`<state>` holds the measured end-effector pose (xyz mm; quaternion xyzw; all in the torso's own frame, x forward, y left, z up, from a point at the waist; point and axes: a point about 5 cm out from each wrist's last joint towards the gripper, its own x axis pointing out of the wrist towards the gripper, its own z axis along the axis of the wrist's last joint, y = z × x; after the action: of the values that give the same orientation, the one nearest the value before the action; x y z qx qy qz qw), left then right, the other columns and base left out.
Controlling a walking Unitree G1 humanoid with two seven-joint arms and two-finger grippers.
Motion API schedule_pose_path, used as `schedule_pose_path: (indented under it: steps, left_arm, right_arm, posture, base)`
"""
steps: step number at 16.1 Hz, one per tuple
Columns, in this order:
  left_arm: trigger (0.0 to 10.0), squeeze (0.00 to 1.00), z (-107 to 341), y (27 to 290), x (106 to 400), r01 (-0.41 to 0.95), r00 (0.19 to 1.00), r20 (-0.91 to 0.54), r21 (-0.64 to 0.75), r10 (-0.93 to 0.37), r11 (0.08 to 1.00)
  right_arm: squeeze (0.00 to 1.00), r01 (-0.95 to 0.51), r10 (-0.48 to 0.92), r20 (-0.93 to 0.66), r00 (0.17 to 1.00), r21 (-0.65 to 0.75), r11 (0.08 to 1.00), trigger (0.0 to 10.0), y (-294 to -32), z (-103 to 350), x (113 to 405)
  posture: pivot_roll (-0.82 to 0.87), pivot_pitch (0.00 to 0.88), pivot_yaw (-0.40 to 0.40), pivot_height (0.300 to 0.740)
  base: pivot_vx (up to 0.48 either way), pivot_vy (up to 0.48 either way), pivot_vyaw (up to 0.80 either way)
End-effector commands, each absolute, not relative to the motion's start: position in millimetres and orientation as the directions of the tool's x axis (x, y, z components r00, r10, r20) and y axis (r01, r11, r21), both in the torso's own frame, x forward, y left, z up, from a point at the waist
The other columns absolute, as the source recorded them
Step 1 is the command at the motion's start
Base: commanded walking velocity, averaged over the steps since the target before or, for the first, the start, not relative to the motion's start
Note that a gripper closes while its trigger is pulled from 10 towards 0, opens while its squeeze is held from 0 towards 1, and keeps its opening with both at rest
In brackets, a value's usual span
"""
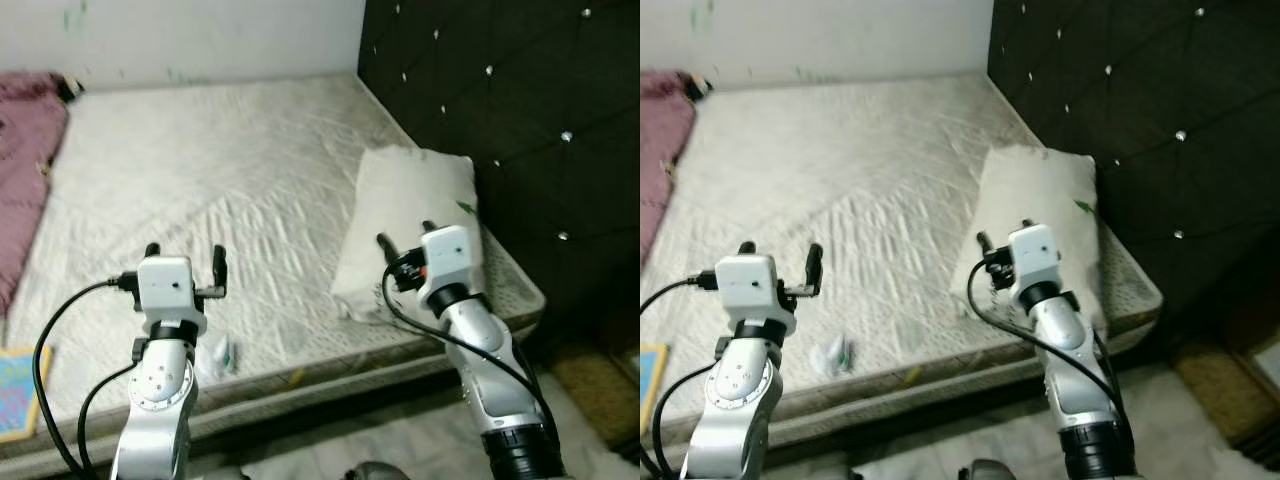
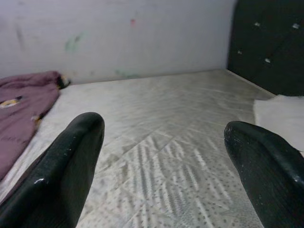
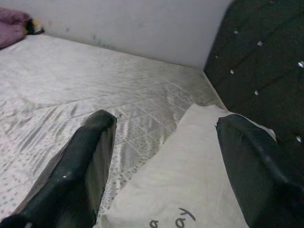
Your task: Clean up the room
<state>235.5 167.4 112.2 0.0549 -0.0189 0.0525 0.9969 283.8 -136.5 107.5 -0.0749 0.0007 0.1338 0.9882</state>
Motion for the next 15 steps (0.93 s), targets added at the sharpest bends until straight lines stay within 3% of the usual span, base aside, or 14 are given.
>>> schedule_pose_path:
  steps: [1,3,8,13,15]
  left_arm:
    - [10.0,0.00,109,177,232,-0.139,0.990,0.024,0.118,0.138,0.983]
    - [10.0,0.00,107,177,232,-0.138,0.990,0.016,0.108,0.137,0.984]
    - [10.0,0.00,107,177,234,-0.129,0.992,0.006,0.089,0.129,0.988]
    - [10.0,0.00,116,180,242,-0.141,0.989,0.055,0.097,0.136,0.985]
    - [10.0,0.00,120,182,245,-0.159,0.986,0.068,0.119,0.151,0.980]
  right_arm:
    - [0.00,-0.309,0.313,0.004,0.950,-0.146,0.940,10.0,-124,112,285]
    - [0.00,-0.308,0.312,0.002,0.950,-0.139,0.941,10.0,-124,111,285]
    - [0.00,-0.257,0.264,0.003,0.965,-0.204,0.944,10.0,-125,111,293]
    - [0.00,-0.233,0.242,0.047,0.969,-0.156,0.960,10.0,-125,119,303]
    - [0.00,-0.214,0.229,0.036,0.973,-0.239,0.947,10.0,-123,116,305]
  posture:
    - [-0.02,0.000,-0.069,0.740]
    - [-0.02,0.000,-0.068,0.740]
    - [-0.02,0.000,-0.062,0.740]
    - [-0.02,0.000,-0.067,0.740]
    - [-0.03,0.000,-0.063,0.740]
  base:
    - [0.000,0.000,0.80]
    - [0.000,0.142,0.80]
    - [0.000,0.480,0.00]
    - [0.000,0.480,0.00]
    - [0.000,0.000,0.00]
